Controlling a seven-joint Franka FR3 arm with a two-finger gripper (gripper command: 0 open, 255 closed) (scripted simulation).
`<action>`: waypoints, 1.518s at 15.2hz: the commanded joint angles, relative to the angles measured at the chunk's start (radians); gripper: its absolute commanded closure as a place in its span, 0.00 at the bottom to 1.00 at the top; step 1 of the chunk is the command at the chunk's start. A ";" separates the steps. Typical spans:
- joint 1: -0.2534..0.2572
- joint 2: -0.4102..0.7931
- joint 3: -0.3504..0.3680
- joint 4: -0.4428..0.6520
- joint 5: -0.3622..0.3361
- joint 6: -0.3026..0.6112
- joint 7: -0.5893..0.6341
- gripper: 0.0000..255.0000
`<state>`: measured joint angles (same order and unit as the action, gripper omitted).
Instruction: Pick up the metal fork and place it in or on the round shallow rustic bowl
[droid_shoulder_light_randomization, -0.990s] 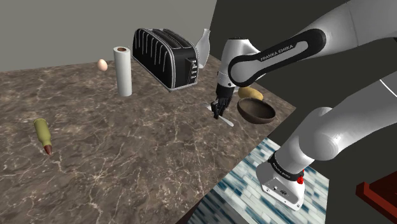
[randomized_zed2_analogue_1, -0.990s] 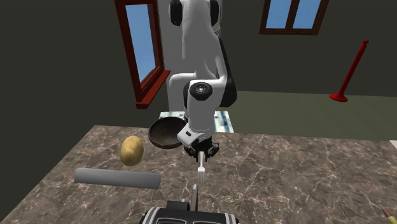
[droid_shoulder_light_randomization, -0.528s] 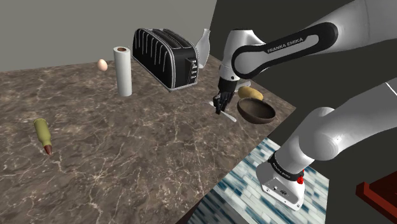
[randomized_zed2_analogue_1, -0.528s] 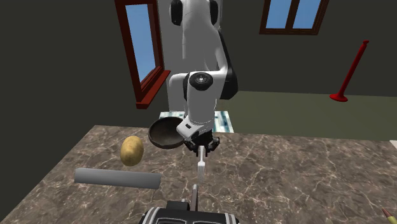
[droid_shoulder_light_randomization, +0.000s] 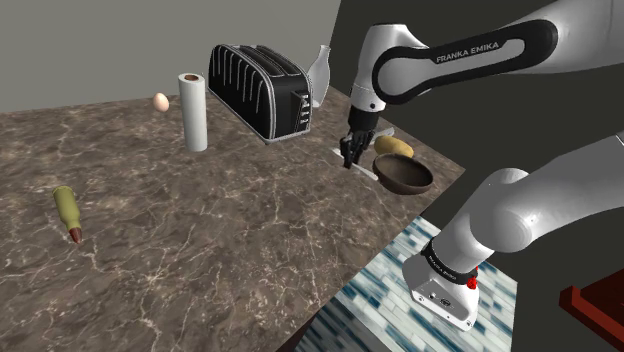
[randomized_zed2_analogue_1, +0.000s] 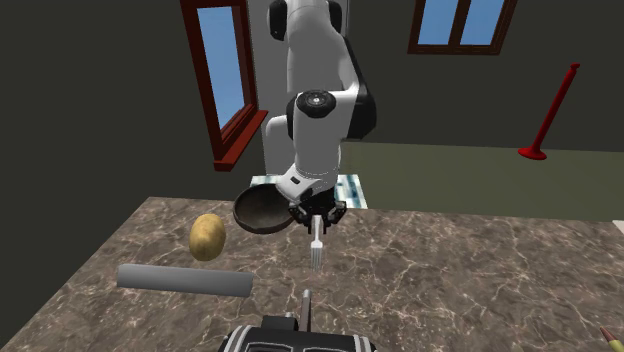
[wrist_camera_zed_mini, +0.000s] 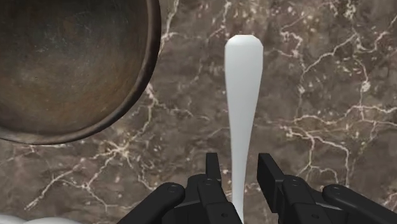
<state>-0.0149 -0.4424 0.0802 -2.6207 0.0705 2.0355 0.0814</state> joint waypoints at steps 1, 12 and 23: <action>-0.001 -0.012 -0.001 0.019 -0.001 -0.031 0.000 1.00; -0.002 -0.069 -0.007 0.127 -0.005 -0.197 0.004 1.00; -0.043 -0.246 -0.081 0.062 -0.059 -0.311 -0.080 1.00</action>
<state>-0.0491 -0.6574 0.0134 -2.5444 0.0234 1.7417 0.0188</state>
